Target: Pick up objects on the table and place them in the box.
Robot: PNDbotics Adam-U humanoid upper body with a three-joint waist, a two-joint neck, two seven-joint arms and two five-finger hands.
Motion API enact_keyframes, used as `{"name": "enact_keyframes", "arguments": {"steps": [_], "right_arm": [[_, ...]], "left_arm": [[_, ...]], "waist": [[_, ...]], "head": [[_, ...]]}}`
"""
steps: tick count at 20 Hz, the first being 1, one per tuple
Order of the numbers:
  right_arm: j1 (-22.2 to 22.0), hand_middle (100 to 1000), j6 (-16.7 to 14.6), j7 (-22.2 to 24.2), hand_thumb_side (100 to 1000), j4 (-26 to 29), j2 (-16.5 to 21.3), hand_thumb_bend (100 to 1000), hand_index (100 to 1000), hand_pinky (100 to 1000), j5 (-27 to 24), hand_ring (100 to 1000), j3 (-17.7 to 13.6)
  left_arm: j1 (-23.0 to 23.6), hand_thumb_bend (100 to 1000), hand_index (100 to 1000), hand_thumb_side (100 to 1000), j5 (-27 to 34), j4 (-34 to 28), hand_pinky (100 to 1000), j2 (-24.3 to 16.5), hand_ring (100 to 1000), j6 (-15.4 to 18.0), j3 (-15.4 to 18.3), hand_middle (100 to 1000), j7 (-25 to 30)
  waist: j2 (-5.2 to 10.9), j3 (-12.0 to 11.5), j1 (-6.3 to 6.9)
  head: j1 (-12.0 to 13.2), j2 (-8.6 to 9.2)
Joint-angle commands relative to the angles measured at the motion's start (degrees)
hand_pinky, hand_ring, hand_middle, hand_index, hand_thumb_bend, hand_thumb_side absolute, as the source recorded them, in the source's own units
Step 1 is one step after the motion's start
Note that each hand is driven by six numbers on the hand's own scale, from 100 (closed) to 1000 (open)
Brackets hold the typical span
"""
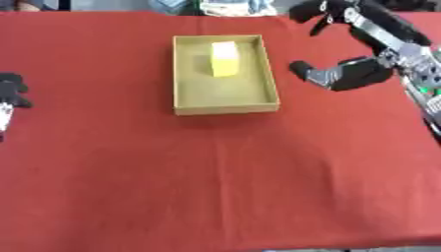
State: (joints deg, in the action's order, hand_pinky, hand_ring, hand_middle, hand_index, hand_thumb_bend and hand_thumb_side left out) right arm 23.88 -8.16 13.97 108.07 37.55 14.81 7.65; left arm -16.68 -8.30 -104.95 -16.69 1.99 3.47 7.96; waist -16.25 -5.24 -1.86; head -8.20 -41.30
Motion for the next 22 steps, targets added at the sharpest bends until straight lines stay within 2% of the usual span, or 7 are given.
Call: {"name": "enact_keyframes", "arguments": {"steps": [1, 9, 22], "right_arm": [[-1.61, 772, 0.08, -1.97, 374, 3.25, -0.66, 297, 882, 642, -1.15, 802, -1.04], [-7.52, 757, -0.58, -6.83, 375, 3.33, -7.07, 266, 862, 618, -1.93, 790, -2.27], [-11.55, 748, -0.54, -8.78, 371, 3.27, -10.23, 262, 852, 609, -2.52, 783, -3.63]], "left_arm": [[-0.21, 203, 712, 642, -0.26, -0.76, 661, -0.52, 548, -0.02, 0.71, 576, -0.28], [0.09, 202, 711, 645, -0.38, -0.89, 661, -0.09, 548, -0.14, 0.78, 576, -0.22], [0.63, 200, 711, 645, -0.31, -1.0, 659, 0.28, 547, -0.22, 0.76, 576, -0.16]], "waist": [[0.76, 0.16, 0.12], [0.19, 0.88, 0.34], [0.28, 1.62, 0.6]], "head": [[0.69, -0.29], [2.74, -0.65], [4.09, -1.07]]}}
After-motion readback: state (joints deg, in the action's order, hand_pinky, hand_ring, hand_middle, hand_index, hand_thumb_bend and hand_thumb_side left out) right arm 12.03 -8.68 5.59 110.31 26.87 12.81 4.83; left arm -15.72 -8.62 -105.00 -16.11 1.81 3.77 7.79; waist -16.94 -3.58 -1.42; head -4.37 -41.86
